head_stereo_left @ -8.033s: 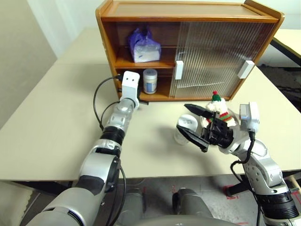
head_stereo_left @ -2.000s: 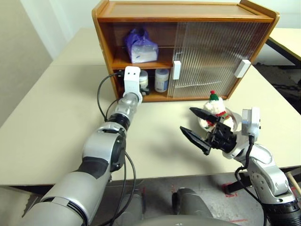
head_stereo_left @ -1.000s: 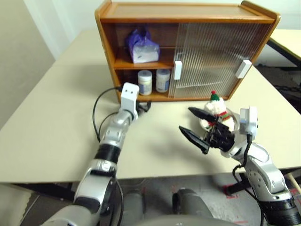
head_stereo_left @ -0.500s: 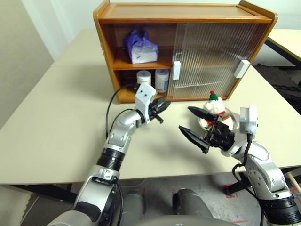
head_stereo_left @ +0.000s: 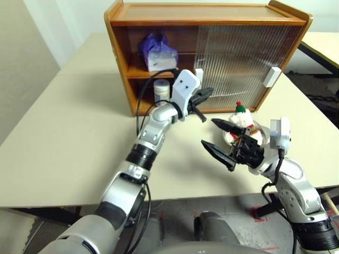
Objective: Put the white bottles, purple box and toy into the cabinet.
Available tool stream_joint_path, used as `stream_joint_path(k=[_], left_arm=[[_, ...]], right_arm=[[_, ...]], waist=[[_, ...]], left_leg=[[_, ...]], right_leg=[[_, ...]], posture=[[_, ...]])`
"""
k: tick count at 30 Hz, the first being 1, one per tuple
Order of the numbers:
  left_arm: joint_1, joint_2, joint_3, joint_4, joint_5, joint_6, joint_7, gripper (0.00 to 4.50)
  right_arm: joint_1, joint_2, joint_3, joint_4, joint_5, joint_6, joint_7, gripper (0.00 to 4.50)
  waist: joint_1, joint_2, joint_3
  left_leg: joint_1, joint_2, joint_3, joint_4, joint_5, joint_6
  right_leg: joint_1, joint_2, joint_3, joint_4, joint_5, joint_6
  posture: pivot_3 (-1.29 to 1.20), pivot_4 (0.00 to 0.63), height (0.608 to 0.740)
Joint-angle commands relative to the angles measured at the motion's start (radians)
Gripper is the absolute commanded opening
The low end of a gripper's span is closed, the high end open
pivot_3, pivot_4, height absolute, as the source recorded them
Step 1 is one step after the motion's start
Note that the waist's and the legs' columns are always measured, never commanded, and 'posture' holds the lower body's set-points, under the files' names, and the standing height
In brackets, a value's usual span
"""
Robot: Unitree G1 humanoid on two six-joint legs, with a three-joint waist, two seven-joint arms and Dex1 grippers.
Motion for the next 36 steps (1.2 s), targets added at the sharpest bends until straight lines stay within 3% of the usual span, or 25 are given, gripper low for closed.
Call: stream_joint_path(k=[1, 12, 22, 36], left_arm=[[-0.043, -0.004, 0.023, 0.081, 0.031, -0.024, 0.069, 0.03], [-0.102, -0.015, 0.107, 0.174, 0.019, -0.043, 0.226, 0.03], [-0.018, 0.019, 0.125, 0.036, 0.027, 0.022, 0.300, 0.03], [0.063, 0.108, 0.182, -0.098, 0.024, 0.088, 0.376, 0.03]], right_arm=[[-0.007, 0.002, 0.001, 0.002, -0.007, -0.002, -0.007, 4.50], [-0.012, 0.001, 0.006, -0.004, -0.007, 0.005, -0.012, 4.50], [-0.014, -0.002, 0.005, -0.003, -0.005, 0.010, -0.010, 4.50], [-0.020, 0.004, 0.011, 0.011, -0.006, 0.008, -0.003, 4.50]], waist=[[0.000, 0.000, 0.000], [-0.004, 0.000, 0.000], [-0.030, 0.000, 0.001], [-0.025, 0.001, 0.004]], left_leg=[[0.000, 0.000, 0.000, 0.000, 0.000, 0.000], [0.000, 0.000, 0.000, 0.000, 0.000, -0.001], [0.002, 0.001, 0.000, 0.000, 0.000, -0.001], [0.007, 0.002, 0.000, -0.001, 0.000, -0.001]], right_leg=[[0.000, 0.000, 0.000, 0.000, 0.000, 0.000], [0.000, 0.000, 0.000, 0.000, 0.001, 0.001], [0.000, 0.001, 0.001, 0.001, 0.005, 0.000], [0.001, 0.002, 0.001, 0.002, 0.009, 0.001]], posture=[[0.03, 0.000, 0.740], [0.04, 0.000, 0.740], [0.05, 0.000, 0.740], [0.06, 0.000, 0.740]])
